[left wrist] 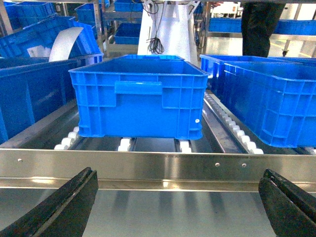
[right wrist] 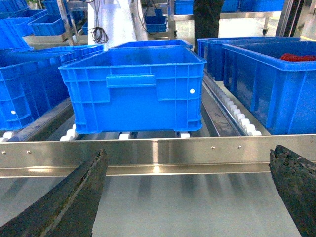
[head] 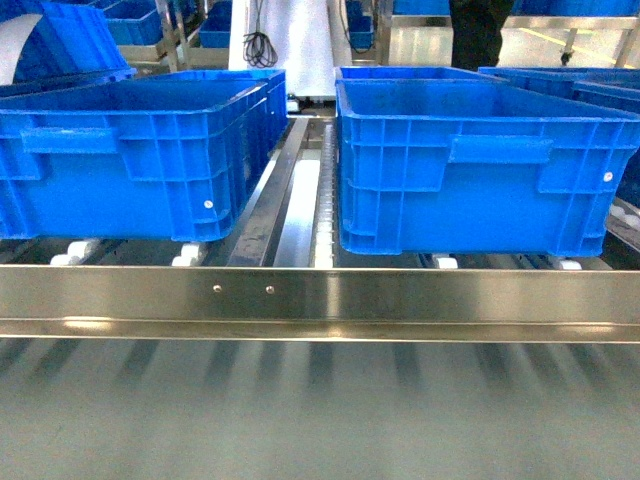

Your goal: Sort blue parts and orange caps into right shelf containers

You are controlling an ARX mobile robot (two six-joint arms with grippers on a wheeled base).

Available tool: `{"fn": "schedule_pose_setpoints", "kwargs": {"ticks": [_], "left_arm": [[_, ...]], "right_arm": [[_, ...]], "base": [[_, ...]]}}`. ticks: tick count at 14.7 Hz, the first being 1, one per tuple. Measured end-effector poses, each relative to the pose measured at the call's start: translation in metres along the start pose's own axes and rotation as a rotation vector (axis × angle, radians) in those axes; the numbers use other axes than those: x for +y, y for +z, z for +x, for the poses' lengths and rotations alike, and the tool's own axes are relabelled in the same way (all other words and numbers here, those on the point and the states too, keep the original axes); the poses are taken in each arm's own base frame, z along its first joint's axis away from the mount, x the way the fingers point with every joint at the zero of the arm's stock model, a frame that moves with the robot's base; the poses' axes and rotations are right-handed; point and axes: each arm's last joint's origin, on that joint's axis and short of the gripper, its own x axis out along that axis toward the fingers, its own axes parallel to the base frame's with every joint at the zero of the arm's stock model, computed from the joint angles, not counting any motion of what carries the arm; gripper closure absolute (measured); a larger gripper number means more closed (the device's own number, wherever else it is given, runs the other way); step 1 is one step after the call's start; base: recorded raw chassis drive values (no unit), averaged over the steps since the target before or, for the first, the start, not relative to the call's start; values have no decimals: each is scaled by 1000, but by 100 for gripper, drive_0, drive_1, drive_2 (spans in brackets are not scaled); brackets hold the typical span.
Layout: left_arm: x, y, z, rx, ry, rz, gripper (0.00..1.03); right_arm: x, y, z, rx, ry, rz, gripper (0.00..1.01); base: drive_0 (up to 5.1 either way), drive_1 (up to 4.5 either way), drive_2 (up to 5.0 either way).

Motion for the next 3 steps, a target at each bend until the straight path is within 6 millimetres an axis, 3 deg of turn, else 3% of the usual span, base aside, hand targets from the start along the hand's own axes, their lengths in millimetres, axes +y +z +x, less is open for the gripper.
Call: {"fn": "schedule_pose_setpoints", "kwargs": {"ticks": [3], "left_arm": [[0, 0, 0, 0, 0, 0, 5]], "right_arm": [[0, 0, 0, 0, 0, 0, 3]], "base": [[0, 0, 0]]}}
